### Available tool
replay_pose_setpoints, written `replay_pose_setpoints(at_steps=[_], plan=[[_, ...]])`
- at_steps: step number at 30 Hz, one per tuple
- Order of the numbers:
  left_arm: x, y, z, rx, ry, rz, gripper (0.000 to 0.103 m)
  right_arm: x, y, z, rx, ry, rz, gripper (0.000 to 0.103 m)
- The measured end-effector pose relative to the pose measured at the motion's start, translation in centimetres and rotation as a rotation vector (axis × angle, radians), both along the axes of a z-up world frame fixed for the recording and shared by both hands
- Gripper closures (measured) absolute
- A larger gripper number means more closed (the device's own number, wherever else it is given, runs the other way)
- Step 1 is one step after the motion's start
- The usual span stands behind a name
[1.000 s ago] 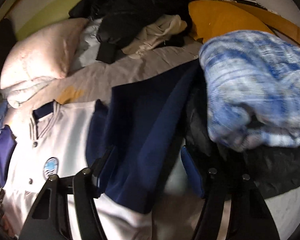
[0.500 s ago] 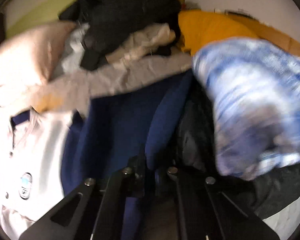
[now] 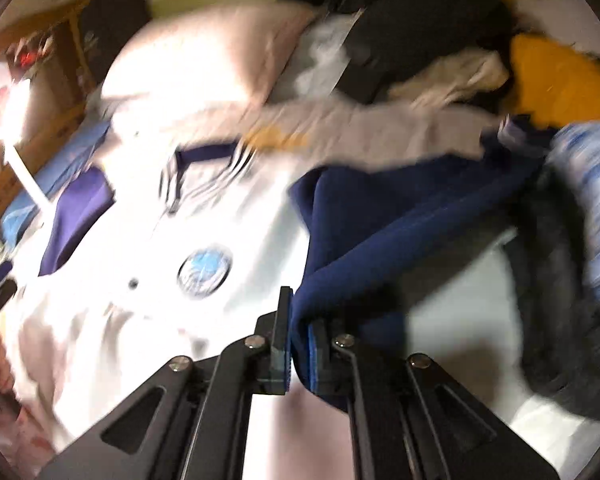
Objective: Fold large clothes
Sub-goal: 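Carry the navy sleeve across the jacket body with the right gripper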
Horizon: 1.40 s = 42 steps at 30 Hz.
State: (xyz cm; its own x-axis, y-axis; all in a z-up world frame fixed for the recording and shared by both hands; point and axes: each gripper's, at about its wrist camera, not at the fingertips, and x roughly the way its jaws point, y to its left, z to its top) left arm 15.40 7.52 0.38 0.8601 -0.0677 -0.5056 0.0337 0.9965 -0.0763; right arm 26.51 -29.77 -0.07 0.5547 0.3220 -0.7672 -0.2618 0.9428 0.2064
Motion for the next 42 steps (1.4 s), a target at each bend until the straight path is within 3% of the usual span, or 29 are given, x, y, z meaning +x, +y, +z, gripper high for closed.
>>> replay_pose_setpoints(at_steps=[1, 4, 10, 16, 18, 20, 25, 28, 30, 32, 34, 35, 38, 40, 42], plan=[[0.0, 0.0, 0.0, 0.000, 0.001, 0.002, 0.000, 0.0, -0.1, 0.0, 0.006, 0.001, -0.013, 0.093], [0.1, 0.1, -0.2, 0.004, 0.000, 0.007, 0.000, 0.1, -1.9, 1.4, 0.058, -0.047, -0.120, 0.056], [1.1, -0.1, -1.1, 0.017, 0.024, 0.022, 0.000, 1.4, -6.2, 2.4, 0.143, -0.094, -0.342, 0.041], [1.6, -0.8, -1.6, 0.039, 0.028, 0.012, 0.000, 4.4, -7.4, -0.6, 0.092, -0.010, -0.389, 0.042], [1.6, -0.9, -1.7, 0.046, 0.027, 0.004, 0.000, 4.9, -7.1, -1.1, 0.097, 0.010, -0.375, 0.058], [1.5, -0.6, -1.8, 0.016, 0.040, -0.005, 0.000, 4.8, -6.6, -1.4, 0.045, 0.012, -0.370, 0.101], [1.1, 0.6, -1.1, -0.037, 0.031, 0.014, 0.000, 2.4, -5.5, 1.5, 0.047, -0.172, -0.325, 0.101], [0.8, 1.0, -0.5, -0.050, 0.010, 0.022, 0.000, 0.7, -4.3, 3.9, 0.147, -0.240, -0.207, 0.101], [0.8, 1.2, -0.3, -0.052, 0.008, 0.018, 0.000, -0.4, -2.7, 4.6, 0.217, -0.210, -0.100, 0.101], [0.7, 1.4, 0.0, -0.047, -0.004, 0.018, 0.000, -1.4, -0.4, 4.1, 0.320, -0.120, 0.044, 0.101], [0.6, 1.7, 0.3, -0.045, -0.020, 0.029, 0.000, -2.0, 2.1, 3.0, 0.274, -0.050, 0.124, 0.101], [0.5, 1.9, 0.5, -0.047, -0.020, 0.032, 0.000, -2.6, 4.0, 2.1, 0.202, -0.016, 0.159, 0.100], [0.6, 2.2, 0.4, -0.063, -0.011, 0.035, 0.000, -2.7, 5.5, 0.7, 0.149, 0.015, 0.169, 0.098], [0.7, 2.2, 0.3, -0.060, -0.007, 0.030, 0.000, -2.0, 4.4, 0.7, 0.214, 0.029, 0.122, 0.094], [0.7, 1.9, 0.2, -0.046, -0.010, 0.028, 0.000, -1.5, 1.8, 1.6, 0.266, -0.011, 0.007, 0.082]])
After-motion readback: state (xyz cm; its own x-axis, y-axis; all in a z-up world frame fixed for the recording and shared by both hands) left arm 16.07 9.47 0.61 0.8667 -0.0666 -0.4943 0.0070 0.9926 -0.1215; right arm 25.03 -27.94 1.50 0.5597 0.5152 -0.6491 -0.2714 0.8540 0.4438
